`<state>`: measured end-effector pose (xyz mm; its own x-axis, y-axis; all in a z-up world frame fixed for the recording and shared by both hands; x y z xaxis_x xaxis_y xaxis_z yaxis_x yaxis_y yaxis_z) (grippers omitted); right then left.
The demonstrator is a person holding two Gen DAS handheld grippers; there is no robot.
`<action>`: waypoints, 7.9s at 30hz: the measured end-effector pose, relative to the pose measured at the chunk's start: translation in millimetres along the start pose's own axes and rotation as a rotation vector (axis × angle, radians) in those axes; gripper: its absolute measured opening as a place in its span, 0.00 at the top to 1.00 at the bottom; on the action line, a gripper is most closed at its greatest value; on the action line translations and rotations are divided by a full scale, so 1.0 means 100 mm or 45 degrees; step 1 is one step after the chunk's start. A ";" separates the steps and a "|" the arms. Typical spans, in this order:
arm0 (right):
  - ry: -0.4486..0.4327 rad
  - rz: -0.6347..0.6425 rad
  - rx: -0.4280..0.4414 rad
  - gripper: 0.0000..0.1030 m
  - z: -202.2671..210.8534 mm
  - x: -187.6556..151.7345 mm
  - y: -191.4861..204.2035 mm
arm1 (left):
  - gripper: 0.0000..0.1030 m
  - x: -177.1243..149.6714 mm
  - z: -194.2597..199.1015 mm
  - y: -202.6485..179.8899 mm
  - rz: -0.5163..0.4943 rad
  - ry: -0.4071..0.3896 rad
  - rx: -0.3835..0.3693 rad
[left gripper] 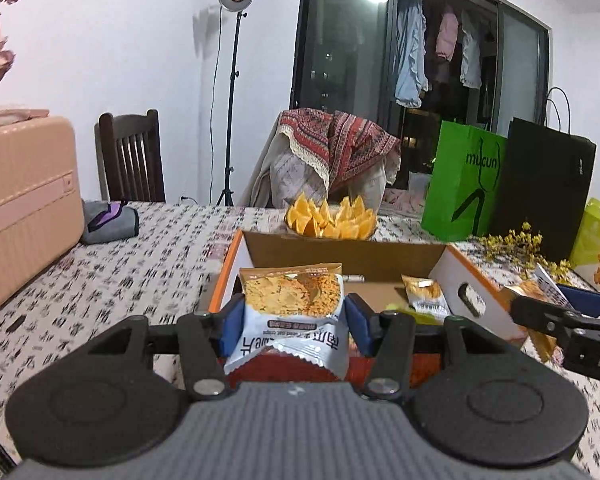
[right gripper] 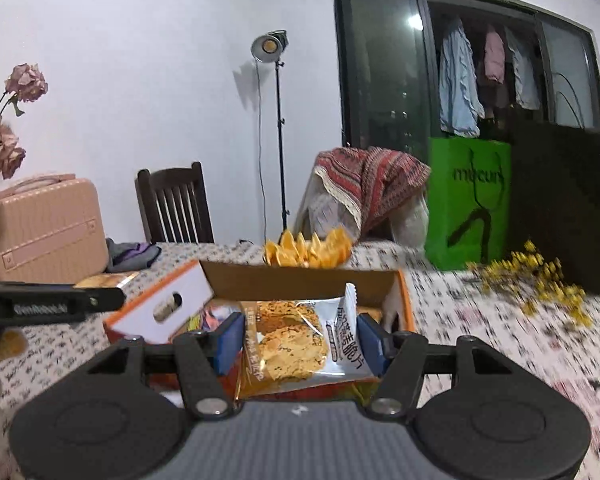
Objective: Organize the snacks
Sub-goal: 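Carry both packets into the box and open both tools, then move both open tools back from the box to the snack pile, then lower the right tool onto the green-and-white stick bar and grasp it, then lift the bar with the right tool while the left tool approaches a cracker packet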
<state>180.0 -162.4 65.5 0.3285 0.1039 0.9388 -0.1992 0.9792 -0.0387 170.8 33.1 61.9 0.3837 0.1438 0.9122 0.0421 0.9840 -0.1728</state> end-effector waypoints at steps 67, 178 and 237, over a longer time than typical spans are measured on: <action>0.029 -0.068 -0.002 0.00 -0.50 0.11 0.01 | 0.00 0.26 -0.08 0.16 0.118 -0.147 -0.007; 0.361 0.280 0.062 0.49 -0.23 -0.88 0.72 | 0.00 -1.07 0.77 0.78 0.226 0.074 0.000; 0.208 -0.138 -0.085 0.62 0.24 -1.00 -0.46 | 0.00 -0.91 -0.06 0.18 0.032 0.357 0.032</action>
<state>134.5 -222.2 -18.0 0.4910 0.0187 0.8710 -0.0945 0.9950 0.0319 142.1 37.7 -26.1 0.6249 0.1368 0.7686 0.0080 0.9833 -0.1815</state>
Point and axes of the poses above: each gripper's, at about its wrist camera, not at the fingertips, and z roughly against the way its jaws point, y to its left, x to its top, the point moved 3 cm from there along -z, roughly the way its jaws point, and after that the axes turned 13 degrees about -x, right-handed, at the moved point
